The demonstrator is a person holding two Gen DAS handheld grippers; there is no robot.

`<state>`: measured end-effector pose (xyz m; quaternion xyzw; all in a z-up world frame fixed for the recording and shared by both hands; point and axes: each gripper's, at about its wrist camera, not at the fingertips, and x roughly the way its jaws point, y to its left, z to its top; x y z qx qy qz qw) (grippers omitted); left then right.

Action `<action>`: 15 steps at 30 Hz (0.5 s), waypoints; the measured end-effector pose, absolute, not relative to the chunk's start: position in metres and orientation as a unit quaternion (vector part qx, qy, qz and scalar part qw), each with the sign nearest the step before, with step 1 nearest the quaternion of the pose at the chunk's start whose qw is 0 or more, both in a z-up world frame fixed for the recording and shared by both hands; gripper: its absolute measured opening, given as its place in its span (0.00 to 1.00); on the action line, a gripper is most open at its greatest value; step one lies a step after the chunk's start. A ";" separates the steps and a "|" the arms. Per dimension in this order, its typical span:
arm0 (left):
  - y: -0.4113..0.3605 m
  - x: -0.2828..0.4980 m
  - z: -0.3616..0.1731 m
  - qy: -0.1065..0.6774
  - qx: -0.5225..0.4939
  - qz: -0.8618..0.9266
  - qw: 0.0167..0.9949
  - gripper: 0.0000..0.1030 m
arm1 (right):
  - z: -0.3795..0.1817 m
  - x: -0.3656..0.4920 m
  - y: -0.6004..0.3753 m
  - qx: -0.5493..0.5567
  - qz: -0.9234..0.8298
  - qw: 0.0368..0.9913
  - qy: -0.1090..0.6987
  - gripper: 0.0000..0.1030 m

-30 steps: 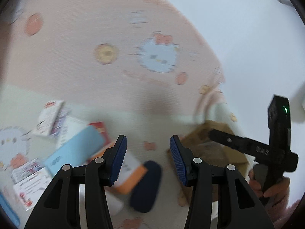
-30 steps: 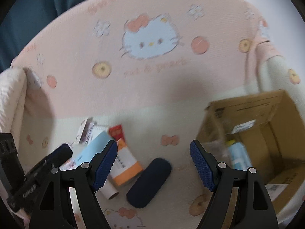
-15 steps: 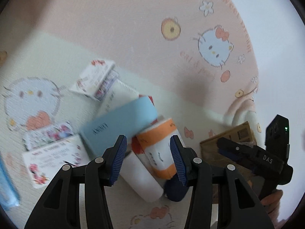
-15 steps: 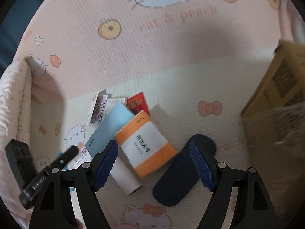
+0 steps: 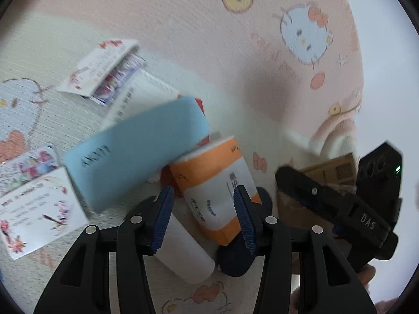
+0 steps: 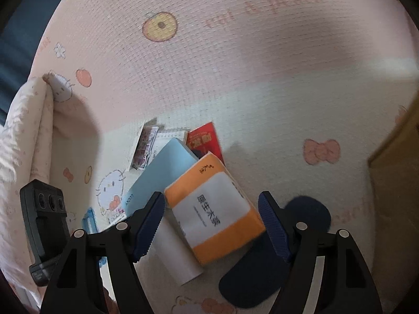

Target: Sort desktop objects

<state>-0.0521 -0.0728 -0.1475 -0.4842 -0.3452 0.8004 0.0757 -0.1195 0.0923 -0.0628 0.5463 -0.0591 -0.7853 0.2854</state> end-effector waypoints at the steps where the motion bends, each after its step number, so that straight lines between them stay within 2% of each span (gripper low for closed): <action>1: -0.068 -0.053 -0.150 -0.340 -0.488 0.801 0.076 0.50 | -0.064 -0.120 0.091 0.541 -0.788 0.288 -0.055 0.70; 2: -0.064 -0.054 -0.152 -0.337 -0.489 0.801 0.076 0.50 | -0.066 -0.120 0.090 0.532 -0.794 0.292 -0.050 0.68; 5: -0.061 -0.052 -0.158 -0.343 -0.491 0.798 0.069 0.50 | -0.076 -0.125 0.090 0.541 -0.791 0.282 -0.038 0.44; 6: -0.061 -0.051 -0.159 -0.350 -0.489 0.796 0.070 0.49 | -0.081 -0.128 0.092 0.551 -0.785 0.281 -0.044 0.31; 7: -0.062 -0.051 -0.161 -0.358 -0.486 0.794 0.069 0.46 | -0.086 -0.131 0.095 0.557 -0.779 0.283 -0.057 0.26; 9: -0.063 -0.050 -0.165 -0.371 -0.484 0.790 0.065 0.42 | -0.095 -0.134 0.102 0.570 -0.767 0.281 -0.089 0.25; 15: -0.064 -0.055 -0.170 -0.395 -0.482 0.779 0.068 0.42 | -0.117 -0.138 0.118 0.603 -0.734 0.272 -0.152 0.25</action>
